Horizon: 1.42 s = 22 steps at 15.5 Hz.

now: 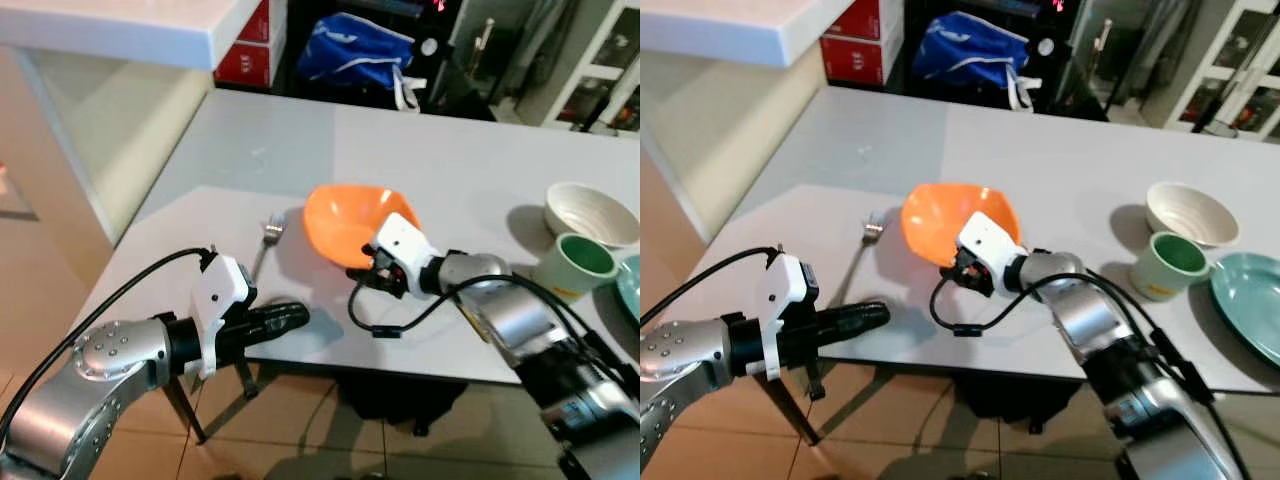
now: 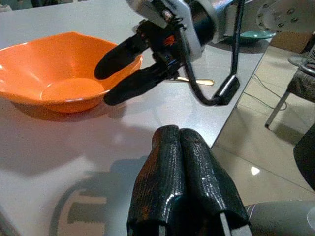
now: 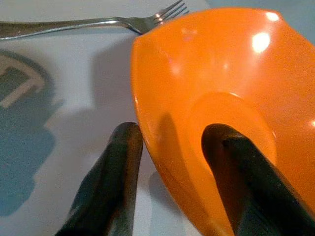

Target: Setting the table

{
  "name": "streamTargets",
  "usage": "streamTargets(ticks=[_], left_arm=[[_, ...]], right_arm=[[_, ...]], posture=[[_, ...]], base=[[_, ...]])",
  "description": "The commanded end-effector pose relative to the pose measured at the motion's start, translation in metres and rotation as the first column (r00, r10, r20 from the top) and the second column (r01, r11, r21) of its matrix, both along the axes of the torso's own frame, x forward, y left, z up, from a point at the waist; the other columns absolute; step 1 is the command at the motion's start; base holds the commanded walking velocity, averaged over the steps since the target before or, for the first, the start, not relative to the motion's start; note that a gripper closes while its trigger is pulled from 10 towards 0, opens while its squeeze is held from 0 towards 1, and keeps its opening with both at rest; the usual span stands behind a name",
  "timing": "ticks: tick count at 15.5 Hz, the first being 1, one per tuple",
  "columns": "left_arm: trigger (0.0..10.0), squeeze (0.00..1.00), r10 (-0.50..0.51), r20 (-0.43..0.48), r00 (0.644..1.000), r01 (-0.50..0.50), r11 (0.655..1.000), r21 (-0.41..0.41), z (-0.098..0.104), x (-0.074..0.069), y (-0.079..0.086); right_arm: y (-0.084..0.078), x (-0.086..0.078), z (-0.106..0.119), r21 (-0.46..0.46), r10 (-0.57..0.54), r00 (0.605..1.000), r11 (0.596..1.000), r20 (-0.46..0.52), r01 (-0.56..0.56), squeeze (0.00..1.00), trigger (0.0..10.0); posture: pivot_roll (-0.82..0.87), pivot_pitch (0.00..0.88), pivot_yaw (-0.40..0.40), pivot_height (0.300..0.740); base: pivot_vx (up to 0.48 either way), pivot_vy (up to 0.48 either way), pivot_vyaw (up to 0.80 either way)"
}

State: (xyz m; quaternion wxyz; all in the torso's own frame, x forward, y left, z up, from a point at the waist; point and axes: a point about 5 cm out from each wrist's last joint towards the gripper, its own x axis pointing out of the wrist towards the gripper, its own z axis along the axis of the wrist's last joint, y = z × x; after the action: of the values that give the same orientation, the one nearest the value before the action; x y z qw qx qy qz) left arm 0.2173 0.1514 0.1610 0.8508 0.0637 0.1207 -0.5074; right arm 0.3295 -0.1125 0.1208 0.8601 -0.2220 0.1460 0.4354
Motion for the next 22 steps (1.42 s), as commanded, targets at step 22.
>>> streamTargets(ticks=[22], left_arm=[[10.0, 0.0, 0.002, 0.021, 1.0, -0.003, 1.0, 0.025, 0.004, 0.006, -0.02]], right_arm=[[-0.103, 0.044, -0.002, -0.028, -0.761, 0.647, 0.647, 0.032, 0.762, 0.0, 0.0]], posture=[[-0.04, 0.0, -0.086, 0.74]], base=[[0.0, 0.0, 0.0]])
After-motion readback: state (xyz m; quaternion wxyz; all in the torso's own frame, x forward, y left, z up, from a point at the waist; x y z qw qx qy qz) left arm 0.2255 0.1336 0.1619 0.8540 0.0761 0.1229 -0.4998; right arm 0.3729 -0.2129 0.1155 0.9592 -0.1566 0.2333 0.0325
